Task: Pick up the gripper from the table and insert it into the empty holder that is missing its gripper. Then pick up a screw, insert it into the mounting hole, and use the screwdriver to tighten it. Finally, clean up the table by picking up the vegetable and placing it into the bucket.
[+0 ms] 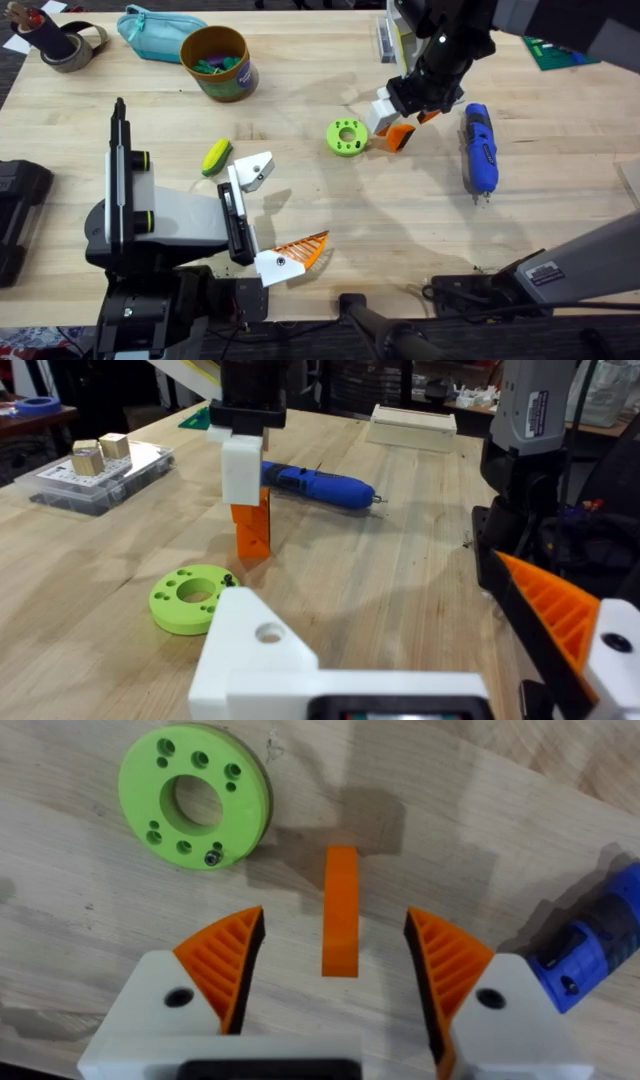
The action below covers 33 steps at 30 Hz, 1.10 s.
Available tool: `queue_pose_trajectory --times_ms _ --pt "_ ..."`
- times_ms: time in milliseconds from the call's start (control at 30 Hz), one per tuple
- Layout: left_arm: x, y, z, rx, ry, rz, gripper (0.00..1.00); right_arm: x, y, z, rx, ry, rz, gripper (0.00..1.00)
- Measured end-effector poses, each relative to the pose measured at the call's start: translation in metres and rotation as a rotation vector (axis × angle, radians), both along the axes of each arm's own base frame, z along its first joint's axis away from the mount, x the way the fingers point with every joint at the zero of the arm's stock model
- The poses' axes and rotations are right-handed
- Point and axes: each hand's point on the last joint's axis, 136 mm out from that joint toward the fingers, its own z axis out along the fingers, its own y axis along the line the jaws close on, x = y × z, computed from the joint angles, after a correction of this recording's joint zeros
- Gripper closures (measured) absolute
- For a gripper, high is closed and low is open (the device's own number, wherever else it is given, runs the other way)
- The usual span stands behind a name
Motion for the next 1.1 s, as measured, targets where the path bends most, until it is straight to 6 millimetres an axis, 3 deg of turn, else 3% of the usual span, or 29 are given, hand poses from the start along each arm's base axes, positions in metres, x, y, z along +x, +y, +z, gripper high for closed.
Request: queue_pose_trajectory --times_ms 367,733,1100 --pt "0.001 0.0 0.0 0.001 0.003 0.007 0.012 -0.004 0.0 0.002 0.005 0.014 0.001 0.143" --pt "0.001 0.0 0.0 0.001 0.003 0.007 0.012 -0.015 -0.004 0.032 0.067 -0.121 -0.016 0.143" --pt "0.001 0.0 0.0 0.001 0.004 0.007 0.012 -0.022 -0.007 0.004 0.049 -0.076 -0.012 0.143"
